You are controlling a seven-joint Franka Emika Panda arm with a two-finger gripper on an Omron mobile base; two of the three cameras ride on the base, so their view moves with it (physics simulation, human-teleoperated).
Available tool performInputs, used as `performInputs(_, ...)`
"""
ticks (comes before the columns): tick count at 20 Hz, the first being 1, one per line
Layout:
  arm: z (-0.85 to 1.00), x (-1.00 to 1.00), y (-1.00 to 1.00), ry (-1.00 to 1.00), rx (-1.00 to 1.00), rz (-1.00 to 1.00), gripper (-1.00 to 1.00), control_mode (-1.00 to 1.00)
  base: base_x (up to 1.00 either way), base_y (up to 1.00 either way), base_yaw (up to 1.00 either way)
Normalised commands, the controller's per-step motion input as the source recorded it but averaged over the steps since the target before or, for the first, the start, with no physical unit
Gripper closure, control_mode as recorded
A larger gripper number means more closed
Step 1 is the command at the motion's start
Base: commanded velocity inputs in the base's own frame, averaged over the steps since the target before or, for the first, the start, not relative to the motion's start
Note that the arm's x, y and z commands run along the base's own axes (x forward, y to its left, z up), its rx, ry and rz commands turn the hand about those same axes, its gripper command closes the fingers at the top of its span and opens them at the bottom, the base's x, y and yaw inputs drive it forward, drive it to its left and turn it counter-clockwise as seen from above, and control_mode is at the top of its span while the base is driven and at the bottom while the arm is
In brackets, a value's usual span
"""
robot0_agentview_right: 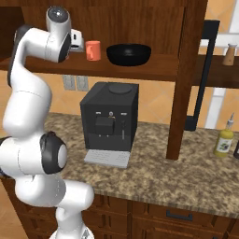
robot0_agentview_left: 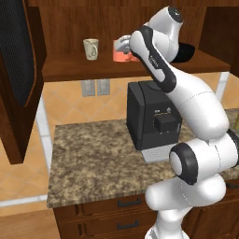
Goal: Gather all objects into one cabinet and sort the glasses and bowls to opposite sides.
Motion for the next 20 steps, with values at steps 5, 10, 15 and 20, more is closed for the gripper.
performInputs(5,-0.22,0.52,0.08,-0.01,0.00,-0.02,1.00,-1.00,0.00,0.00,0.00)
performInputs(10,-0.18,0.55,0.25,0.00,0.00,-0.06,1.00,-1.00,0.00,0.00,0.00)
performInputs(15,-0.19,0.65,0.16,0.00,0.00,-0.06,1.00,-1.00,0.00,0.00,0.00)
performInputs(20,-0.17,0.50,0.00,0.00,0.00,-0.06,1.00,-1.00,0.00,0.00,0.00)
